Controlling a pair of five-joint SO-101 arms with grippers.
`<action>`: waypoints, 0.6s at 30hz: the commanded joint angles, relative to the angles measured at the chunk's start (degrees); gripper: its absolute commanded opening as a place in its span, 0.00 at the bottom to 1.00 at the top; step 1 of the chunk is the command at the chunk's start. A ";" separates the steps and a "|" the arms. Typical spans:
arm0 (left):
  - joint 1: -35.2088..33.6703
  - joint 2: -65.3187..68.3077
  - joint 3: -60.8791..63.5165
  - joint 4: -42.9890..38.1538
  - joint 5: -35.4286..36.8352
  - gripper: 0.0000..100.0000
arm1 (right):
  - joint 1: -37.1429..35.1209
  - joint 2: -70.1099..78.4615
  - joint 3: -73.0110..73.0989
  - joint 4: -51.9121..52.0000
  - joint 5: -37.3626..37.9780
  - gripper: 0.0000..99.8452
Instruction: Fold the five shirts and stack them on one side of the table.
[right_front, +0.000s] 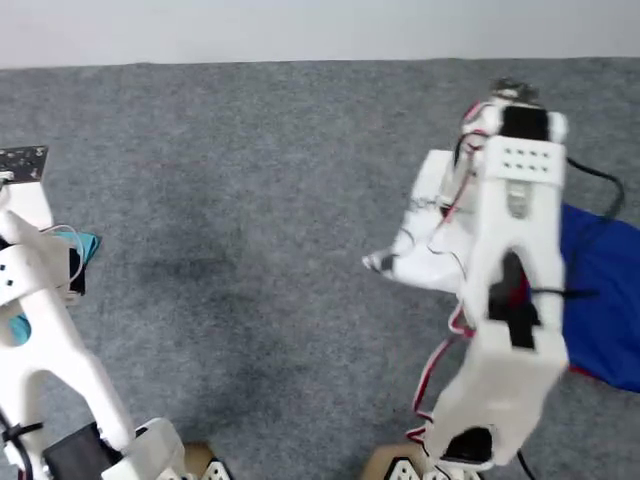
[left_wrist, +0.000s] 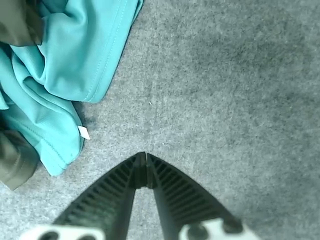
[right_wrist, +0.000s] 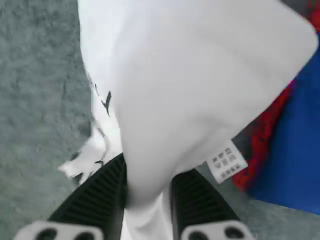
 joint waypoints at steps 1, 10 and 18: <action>-0.35 -2.20 -1.27 -0.88 -0.53 0.01 | 3.91 -13.85 3.78 2.51 6.07 0.01; -0.35 -2.55 -1.27 -0.53 -0.44 0.01 | 17.45 -22.37 7.65 2.42 18.11 0.01; -0.35 -2.55 -1.27 -0.53 -0.53 0.01 | 24.22 -22.20 8.26 2.42 22.86 0.01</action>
